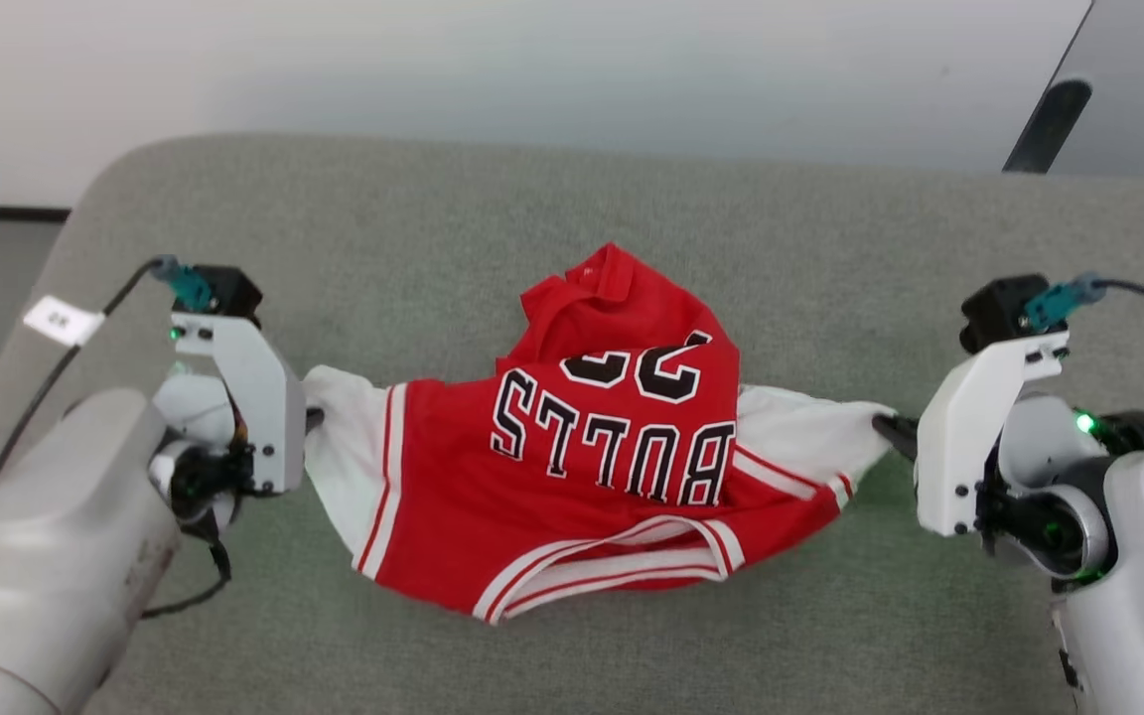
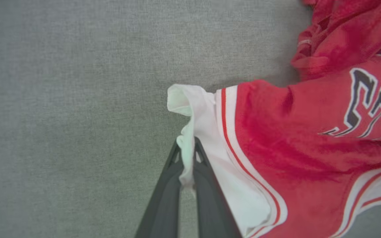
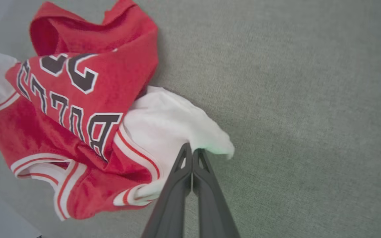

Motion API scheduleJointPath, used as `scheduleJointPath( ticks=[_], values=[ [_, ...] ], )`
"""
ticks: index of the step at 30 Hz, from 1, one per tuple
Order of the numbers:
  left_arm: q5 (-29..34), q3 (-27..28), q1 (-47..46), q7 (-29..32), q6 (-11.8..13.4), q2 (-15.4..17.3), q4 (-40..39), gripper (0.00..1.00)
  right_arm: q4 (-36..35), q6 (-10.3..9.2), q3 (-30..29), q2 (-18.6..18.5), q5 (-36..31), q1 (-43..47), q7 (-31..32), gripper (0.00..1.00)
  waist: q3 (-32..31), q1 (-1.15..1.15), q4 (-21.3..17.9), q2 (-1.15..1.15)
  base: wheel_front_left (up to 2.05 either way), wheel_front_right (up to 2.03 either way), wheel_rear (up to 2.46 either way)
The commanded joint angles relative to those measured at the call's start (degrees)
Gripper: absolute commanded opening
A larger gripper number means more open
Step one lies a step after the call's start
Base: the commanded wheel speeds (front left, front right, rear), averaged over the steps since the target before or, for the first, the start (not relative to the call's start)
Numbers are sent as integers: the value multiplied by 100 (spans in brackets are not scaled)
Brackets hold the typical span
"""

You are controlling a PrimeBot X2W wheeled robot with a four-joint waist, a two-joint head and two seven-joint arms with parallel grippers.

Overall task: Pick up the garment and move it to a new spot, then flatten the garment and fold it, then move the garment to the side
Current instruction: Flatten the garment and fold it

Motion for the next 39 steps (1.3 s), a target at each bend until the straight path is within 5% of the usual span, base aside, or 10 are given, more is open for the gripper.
scheduleJointPath(
  ticks=[1, 15, 31, 39],
  values=[
    [39, -36, -147, 38, -7, 35, 32, 0, -24, 22, 9, 4, 64, -117, -50, 0, -319, 0, -54, 0, 0, 0, 0],
    [279, -100, -893, -470, 54, -277, 636, 0, 796, 23, 444, 158, -69, -1097, -1970, 0, -985, 0, -327, 0, 0, 0, 0],
    [516, -72, -1634, -1443, 240, -756, 1671, 0, 3121, 22, 1114, 540, -545, -2802, -4173, 0, -1149, 0, -573, 0, 0, 0, 0],
    [556, -41, -1919, -1871, 234, -912, 1901, 0, 3986, 22, 1345, 628, -384, -3414, -4795, 0, -1124, 0, -557, 0, 0, 0, 0]
  ],
)
